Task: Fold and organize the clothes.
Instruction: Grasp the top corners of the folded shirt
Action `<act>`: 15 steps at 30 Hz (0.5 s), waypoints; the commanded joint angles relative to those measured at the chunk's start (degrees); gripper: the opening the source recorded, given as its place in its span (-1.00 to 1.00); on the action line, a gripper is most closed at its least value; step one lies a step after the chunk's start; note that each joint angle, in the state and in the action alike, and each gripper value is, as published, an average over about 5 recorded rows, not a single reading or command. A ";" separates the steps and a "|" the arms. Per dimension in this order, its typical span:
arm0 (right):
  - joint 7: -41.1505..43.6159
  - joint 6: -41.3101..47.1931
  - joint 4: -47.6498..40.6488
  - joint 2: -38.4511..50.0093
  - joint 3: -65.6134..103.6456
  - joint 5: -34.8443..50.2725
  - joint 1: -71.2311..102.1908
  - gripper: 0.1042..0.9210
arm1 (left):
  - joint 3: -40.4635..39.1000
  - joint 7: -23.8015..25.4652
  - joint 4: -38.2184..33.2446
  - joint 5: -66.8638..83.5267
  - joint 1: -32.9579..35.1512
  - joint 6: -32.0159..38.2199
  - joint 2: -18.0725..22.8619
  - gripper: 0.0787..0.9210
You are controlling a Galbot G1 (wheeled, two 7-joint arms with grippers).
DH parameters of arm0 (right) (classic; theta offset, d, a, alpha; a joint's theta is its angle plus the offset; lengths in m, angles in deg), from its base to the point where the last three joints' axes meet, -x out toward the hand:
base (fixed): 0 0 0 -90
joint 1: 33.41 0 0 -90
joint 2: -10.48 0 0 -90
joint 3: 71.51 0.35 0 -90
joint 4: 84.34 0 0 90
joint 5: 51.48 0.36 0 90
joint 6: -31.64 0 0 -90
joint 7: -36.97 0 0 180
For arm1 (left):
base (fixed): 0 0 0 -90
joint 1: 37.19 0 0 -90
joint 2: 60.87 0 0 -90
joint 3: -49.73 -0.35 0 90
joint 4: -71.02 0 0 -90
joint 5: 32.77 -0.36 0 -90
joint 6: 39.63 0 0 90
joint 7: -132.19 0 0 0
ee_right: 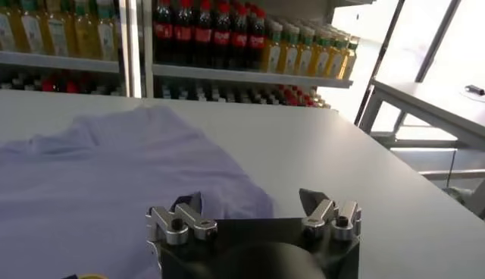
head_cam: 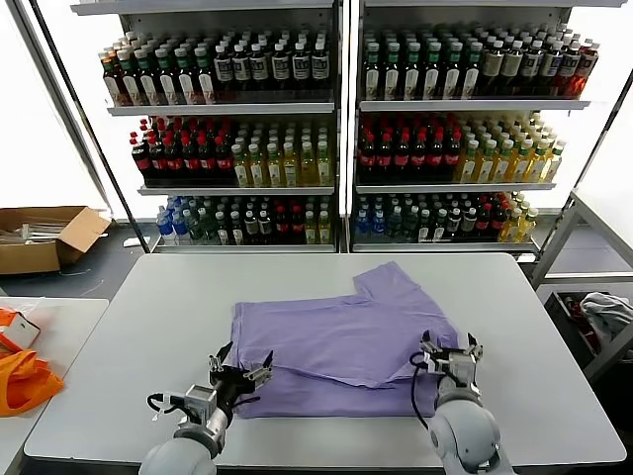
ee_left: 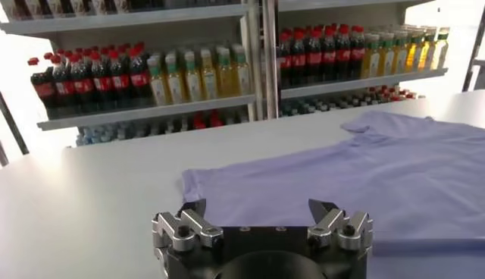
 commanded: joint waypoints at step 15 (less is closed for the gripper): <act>2.10 0.10 -32.58 -3.14 -8.97 7.68 -34.49 0.76 | -6.29 1.15 27.66 8.18 -30.35 -2.67 -2.65 0.77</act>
